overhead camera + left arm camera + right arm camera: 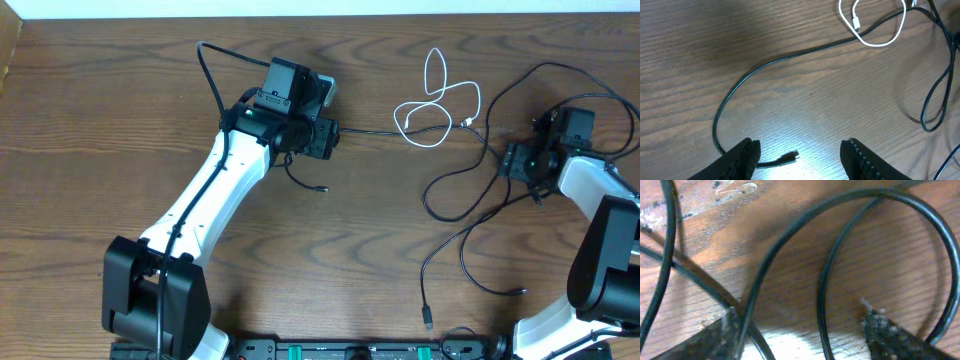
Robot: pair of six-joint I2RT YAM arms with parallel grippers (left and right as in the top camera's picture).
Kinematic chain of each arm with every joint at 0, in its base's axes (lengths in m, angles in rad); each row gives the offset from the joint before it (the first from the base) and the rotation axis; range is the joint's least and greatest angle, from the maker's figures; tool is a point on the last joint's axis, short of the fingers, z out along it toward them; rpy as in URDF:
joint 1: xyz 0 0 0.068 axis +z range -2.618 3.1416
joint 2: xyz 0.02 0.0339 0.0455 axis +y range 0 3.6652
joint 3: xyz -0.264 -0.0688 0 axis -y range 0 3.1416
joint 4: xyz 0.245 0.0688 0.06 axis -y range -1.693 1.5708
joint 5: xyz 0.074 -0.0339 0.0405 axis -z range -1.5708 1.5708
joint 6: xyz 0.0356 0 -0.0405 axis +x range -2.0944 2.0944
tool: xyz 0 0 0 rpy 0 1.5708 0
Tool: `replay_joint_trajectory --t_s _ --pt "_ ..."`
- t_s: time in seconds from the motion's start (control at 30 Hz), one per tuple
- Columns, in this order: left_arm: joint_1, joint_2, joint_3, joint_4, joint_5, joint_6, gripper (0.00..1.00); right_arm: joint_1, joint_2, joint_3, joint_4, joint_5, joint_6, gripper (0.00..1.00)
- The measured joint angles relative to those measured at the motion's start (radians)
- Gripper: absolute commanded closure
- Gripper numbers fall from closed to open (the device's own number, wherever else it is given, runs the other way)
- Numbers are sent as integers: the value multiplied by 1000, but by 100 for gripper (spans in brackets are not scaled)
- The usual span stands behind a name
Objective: Untangle cables
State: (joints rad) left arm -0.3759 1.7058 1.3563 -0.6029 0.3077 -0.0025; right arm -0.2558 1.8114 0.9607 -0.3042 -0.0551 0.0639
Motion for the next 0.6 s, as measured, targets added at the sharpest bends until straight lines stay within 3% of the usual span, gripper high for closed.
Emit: replay_joint_trajectory --t_s 0.13,0.23,0.27,0.6 --pt "0 0 0 0 0 0 43 0 -1 -9 24 3 2 46" --pt "0 0 0 0 0 0 44 0 -1 -16 43 0 3 82" --pt "0 0 0 0 0 0 43 0 -1 -18 48 -4 6 99" --pt "0 0 0 0 0 0 43 1 0 -35 108 -25 12 99"
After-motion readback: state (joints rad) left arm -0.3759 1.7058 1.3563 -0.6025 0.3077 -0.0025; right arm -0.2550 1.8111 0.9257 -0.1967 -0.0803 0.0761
